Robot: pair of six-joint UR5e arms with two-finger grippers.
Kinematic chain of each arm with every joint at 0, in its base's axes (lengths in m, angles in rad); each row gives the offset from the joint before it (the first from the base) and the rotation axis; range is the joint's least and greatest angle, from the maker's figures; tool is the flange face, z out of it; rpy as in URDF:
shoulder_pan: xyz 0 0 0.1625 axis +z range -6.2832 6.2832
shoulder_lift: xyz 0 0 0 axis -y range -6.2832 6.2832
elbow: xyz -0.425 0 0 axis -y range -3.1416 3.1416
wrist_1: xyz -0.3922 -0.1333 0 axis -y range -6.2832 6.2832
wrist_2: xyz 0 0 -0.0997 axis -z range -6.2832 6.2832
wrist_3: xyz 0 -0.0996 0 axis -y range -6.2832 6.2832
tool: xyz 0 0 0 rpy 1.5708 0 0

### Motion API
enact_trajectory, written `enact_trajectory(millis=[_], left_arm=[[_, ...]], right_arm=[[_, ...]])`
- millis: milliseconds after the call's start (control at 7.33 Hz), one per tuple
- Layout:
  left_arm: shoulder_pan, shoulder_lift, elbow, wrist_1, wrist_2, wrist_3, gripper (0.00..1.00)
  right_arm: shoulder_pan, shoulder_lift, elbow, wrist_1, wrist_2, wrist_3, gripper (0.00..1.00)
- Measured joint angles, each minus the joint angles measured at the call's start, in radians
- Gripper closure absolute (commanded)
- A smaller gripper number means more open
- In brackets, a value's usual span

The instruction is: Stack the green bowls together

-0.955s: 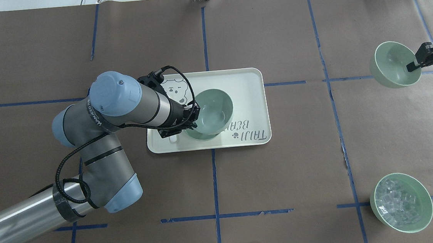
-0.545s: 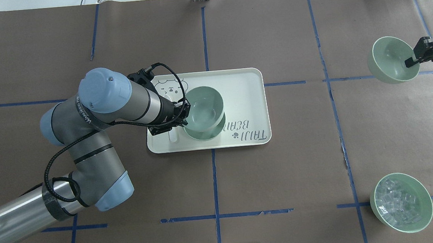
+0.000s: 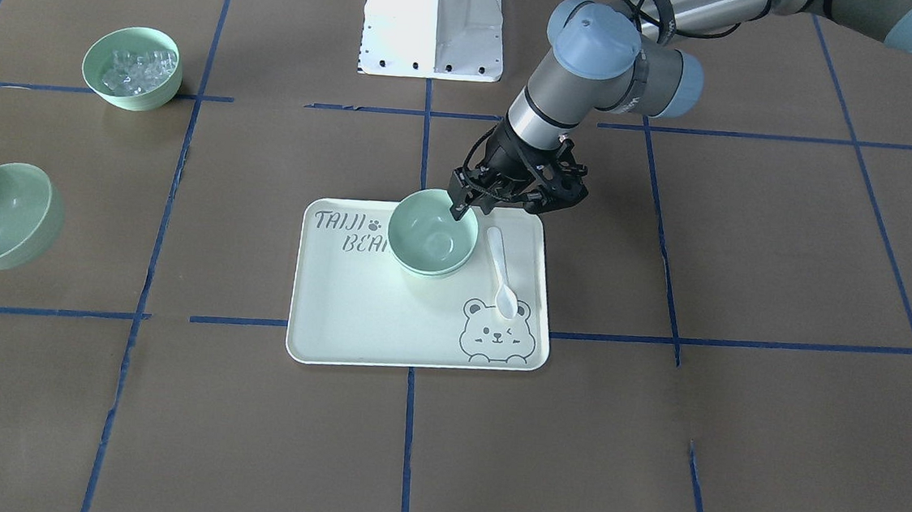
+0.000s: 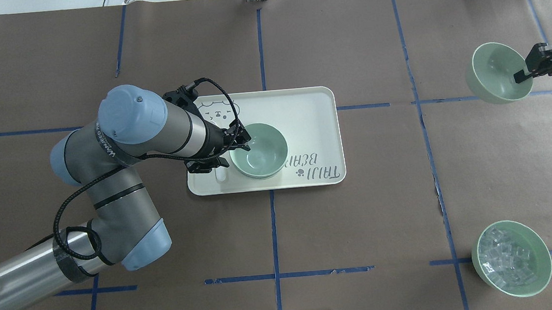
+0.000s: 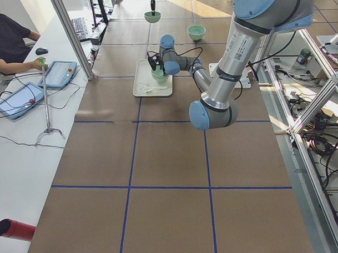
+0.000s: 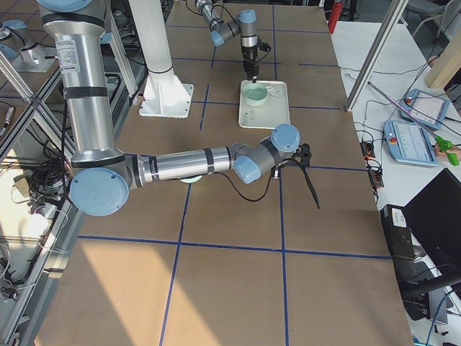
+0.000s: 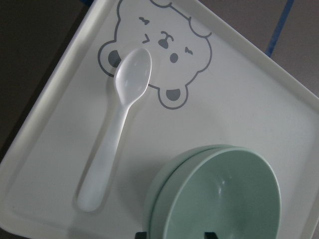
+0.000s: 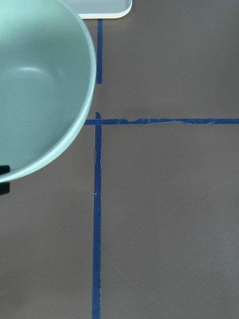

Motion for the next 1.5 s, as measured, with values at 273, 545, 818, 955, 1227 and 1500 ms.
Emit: enact_trajectory(millis=[273,545,818,955,1227,1500], left_arm=[[-0.019,0.014,-0.019,0.016,-0.015,0.024,0.0],[-0.101,0.022,-0.066,0.135,-0.072,0.169,0.0],[-0.21,0.06,-0.145,0.29,-0.11,0.389,0.0],[-0.275,0.1,-0.18,0.33,-0.124,0.492,0.0],[-0.407,0.185,-0.204,0.357,-0.152,0.687,0.0],[-0.483,0.258,-0.212,0.36,-0.169,0.833,0.0]], right_arm=[[-0.012,0.05,0.032,-0.056,0.0,0.008,1.0],[-0.082,0.156,0.086,-0.141,-0.012,0.13,1.0],[-0.234,0.265,0.132,-0.16,-0.107,0.348,1.0],[-0.344,0.31,0.151,-0.162,-0.211,0.445,1.0],[-0.532,0.39,0.157,-0.176,-0.401,0.575,1.0],[-0.616,0.458,0.15,-0.253,-0.493,0.607,1.0]])
